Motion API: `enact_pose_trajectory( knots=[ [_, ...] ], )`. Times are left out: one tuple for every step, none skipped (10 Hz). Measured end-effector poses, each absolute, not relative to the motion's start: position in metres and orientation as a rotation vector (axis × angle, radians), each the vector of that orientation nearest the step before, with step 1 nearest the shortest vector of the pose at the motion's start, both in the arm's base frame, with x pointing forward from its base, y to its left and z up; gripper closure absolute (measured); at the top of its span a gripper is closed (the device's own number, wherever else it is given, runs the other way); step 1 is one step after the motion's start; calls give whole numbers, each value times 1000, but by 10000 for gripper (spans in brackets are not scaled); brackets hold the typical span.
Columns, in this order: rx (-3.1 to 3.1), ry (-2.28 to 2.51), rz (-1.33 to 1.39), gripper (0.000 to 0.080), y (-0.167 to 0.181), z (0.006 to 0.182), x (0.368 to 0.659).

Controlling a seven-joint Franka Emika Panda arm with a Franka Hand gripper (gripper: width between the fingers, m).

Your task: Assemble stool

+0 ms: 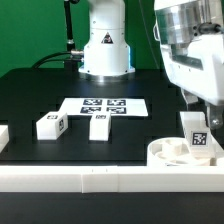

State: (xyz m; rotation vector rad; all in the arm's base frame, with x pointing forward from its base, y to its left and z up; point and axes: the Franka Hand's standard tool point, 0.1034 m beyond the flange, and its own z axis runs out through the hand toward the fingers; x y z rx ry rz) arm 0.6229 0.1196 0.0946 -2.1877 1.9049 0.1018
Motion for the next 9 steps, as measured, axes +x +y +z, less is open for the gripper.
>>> enact_pose_trajectory(
  knots=[
    [-2208,1860,100,155,123,112,625],
    [-2284,1746,78,155,124,123,627],
    [-2377,1622,59,151,123,119,626],
    [-2466,1482,39,151,123,118,626],
    [-2524,1378,23,151,123,118,626],
    [-2565,1302,12,151,123,118,626],
    [-2709,1055,-26,151,123,116,625],
    [-2844,783,-49,151,127,114,623],
    [-2950,512,-61,151,133,115,623]
  ],
)
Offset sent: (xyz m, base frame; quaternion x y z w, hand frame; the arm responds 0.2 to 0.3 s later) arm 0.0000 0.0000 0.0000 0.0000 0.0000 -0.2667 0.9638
